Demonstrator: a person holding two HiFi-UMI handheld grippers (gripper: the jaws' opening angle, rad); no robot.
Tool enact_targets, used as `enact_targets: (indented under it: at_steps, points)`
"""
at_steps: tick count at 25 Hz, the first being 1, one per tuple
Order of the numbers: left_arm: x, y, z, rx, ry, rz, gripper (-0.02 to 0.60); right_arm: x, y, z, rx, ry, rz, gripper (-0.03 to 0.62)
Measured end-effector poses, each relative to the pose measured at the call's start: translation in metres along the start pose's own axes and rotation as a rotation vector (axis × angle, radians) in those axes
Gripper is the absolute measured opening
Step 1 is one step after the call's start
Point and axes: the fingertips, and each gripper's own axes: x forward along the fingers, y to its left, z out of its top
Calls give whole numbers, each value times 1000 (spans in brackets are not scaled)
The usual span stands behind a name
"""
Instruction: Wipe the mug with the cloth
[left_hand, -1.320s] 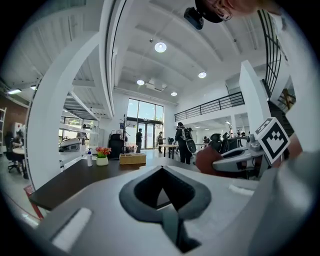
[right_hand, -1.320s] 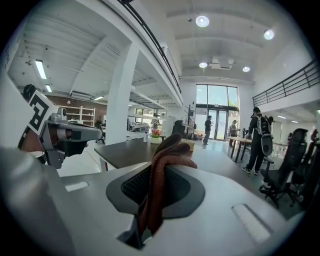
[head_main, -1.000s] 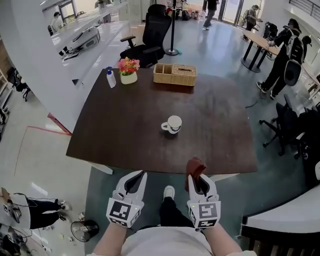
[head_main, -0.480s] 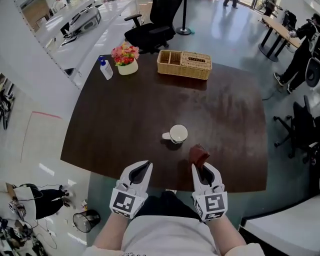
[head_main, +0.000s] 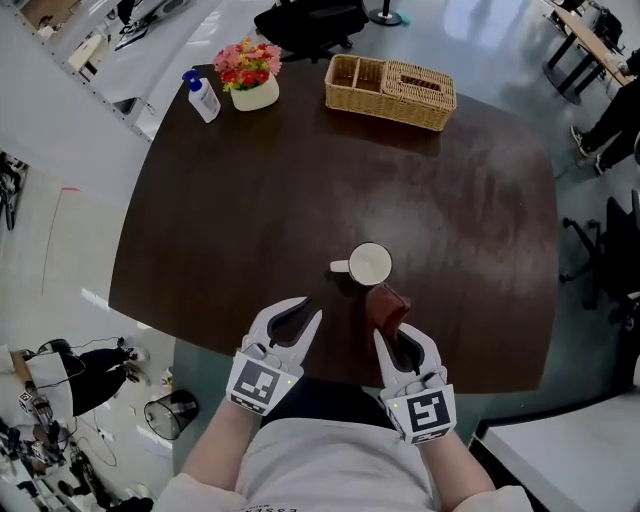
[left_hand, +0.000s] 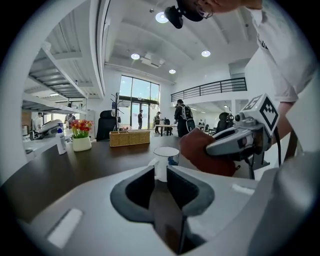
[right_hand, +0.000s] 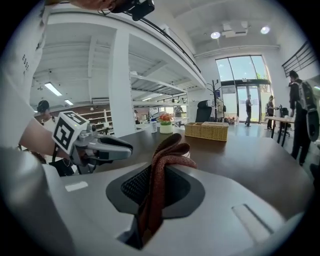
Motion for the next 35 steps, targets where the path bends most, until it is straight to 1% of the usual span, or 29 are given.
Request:
enact_targets:
  at_steps: [2,5,8,11,13,15,18,21,23,24,25,26,30,35]
  points:
    - [14,7,-6,8,8,-31,89,12,7,1,5,0,41,78]
    - [40,19,-14,34,22,-83,129,31,15,-7,-32,24,119,78]
    - [66,27,-25,84,73,-168,133,50,22,-16,-99,76,202,78]
    - [89,40,-40,126,122,-262,133,75,30,-26,-135,137,282,78]
    - [101,47,-45,150,131,-300,133,90,34,-32,-146,162,318,78]
    - [108,47,-46,169,131,-336,133,97,34,-36,-149,172,337,78]
    - [112,44,-42,192,104,-380,133,104,31,-39,-149,187,335,78]
    - [113,43,-41,213,87,-410,132,112,25,-43,-149,224,322,78]
    - [114,42,-42,226,82,-430,127,116,21,-45,-100,252,311,78]
    - [114,42,-42,232,80,-438,95,118,19,-45,-62,259,310,78]
    - [114,42,-41,236,77,-447,81,120,18,-44,-29,261,307,78]
    - [115,41,-41,238,76,-456,81,122,16,-43,-12,261,301,78]
    - [114,40,-42,257,78,-500,80,126,7,-44,-35,263,268,78]
    - [113,39,-43,275,89,-538,78,121,-10,-44,-33,269,183,78]
